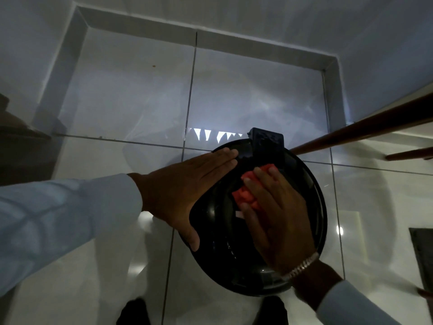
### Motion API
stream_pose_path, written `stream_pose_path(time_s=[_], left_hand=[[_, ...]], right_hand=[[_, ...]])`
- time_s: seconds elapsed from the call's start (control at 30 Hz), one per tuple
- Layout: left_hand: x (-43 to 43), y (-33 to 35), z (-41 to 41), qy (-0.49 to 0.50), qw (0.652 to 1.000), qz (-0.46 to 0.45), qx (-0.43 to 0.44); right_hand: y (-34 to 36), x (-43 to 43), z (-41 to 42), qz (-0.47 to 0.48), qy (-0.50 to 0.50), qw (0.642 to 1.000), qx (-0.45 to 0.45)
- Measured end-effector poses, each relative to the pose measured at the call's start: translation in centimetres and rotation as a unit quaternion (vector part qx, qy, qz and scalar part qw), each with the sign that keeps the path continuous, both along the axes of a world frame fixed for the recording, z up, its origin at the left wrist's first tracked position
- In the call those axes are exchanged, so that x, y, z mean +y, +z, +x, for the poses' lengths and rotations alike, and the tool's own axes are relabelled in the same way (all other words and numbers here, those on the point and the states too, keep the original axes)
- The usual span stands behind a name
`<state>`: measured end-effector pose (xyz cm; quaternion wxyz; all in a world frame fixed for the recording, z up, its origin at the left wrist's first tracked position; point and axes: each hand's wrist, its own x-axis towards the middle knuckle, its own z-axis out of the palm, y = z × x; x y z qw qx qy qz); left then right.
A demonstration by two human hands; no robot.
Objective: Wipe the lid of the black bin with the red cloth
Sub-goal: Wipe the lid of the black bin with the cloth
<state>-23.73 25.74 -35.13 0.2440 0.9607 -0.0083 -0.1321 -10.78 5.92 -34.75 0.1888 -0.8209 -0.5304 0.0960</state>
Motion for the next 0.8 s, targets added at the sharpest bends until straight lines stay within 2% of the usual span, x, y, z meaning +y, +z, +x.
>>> stream_pose_path(time_s=[0.07,0.1,0.23,0.4,0.57,0.63,0.73,0.8], left_hand=[[0.3,-0.6,0.1,-0.009,1.0,-0.009,-0.011],[0.3,-0.8,0.2,-0.004,1.0,-0.012,-0.018],[0.5,-1.8,0.1,-0.005,0.999,-0.036,-0.04],[0.5,-2.1,0.1,-0.004,0.999,-0.041,-0.035],[0.4,-1.9,0.0,-0.003,0.999,-0.027,-0.036],[0.3,-1.7,-0.1,0.0,0.999,-0.026,-0.031],[0.2,-1.4,0.0,-0.002,1.0,-0.027,-0.015],[0.2,-1.0,0.2,-0.009,1.0,-0.019,-0.001]], right_hand=[[0.4,0.8,-1.0,0.019,-0.032,0.999,-0.001],[0.3,1.0,-1.4,0.018,-0.013,1.0,0.007],[-0.1,-0.8,-2.0,-0.032,0.159,0.986,-0.038],[0.2,0.1,-3.7,0.006,0.104,0.994,-0.017],[0.2,-2.9,-3.1,-0.056,0.204,0.975,-0.071],[0.2,-3.5,-0.8,-0.062,0.149,0.985,-0.062],[0.1,-2.7,1.2,-0.031,-0.025,0.999,-0.013],[-0.2,-2.3,1.1,0.003,-0.06,0.998,-0.019]])
